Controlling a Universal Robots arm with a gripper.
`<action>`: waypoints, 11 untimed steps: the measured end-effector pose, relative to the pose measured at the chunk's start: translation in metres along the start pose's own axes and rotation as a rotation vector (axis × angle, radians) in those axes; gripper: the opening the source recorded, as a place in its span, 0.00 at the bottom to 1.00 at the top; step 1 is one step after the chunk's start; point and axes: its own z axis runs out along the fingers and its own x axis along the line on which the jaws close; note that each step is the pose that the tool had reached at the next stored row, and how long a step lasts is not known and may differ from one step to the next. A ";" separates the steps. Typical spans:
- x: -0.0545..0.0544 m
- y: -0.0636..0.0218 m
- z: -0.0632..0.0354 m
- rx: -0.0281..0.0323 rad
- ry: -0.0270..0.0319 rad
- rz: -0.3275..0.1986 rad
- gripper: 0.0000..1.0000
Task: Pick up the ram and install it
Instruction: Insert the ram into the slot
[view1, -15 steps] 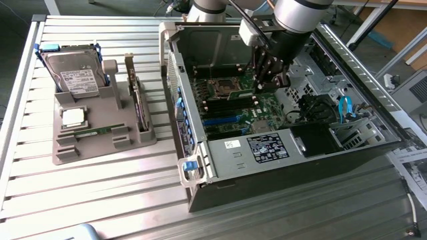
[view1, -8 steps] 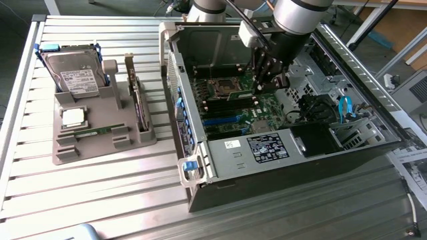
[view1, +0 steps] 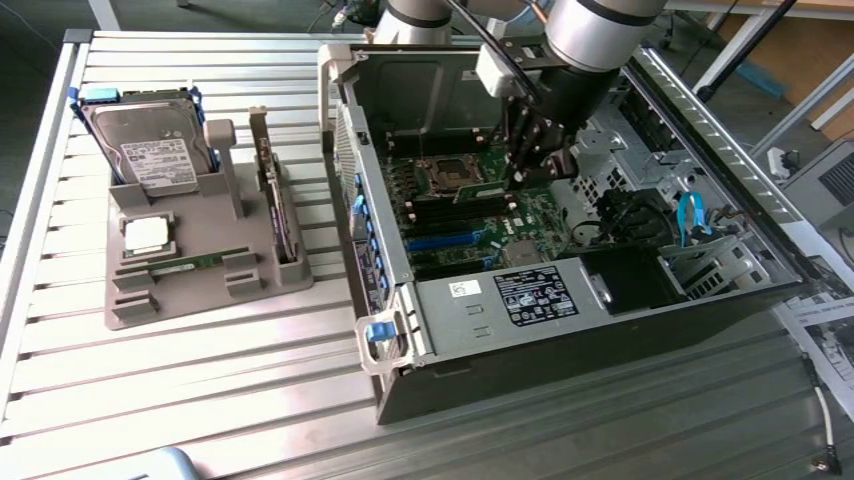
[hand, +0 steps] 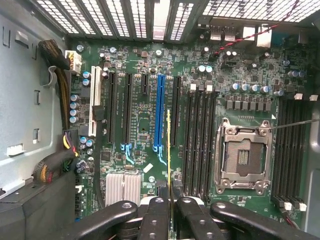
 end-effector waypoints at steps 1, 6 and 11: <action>0.000 0.0000 0.0004 0.0000 0.0001 0.000 0.13; 0.000 0.0007 0.0028 0.0001 0.0000 0.000 0.13; 0.000 0.0014 0.0053 0.0000 0.0001 0.000 0.13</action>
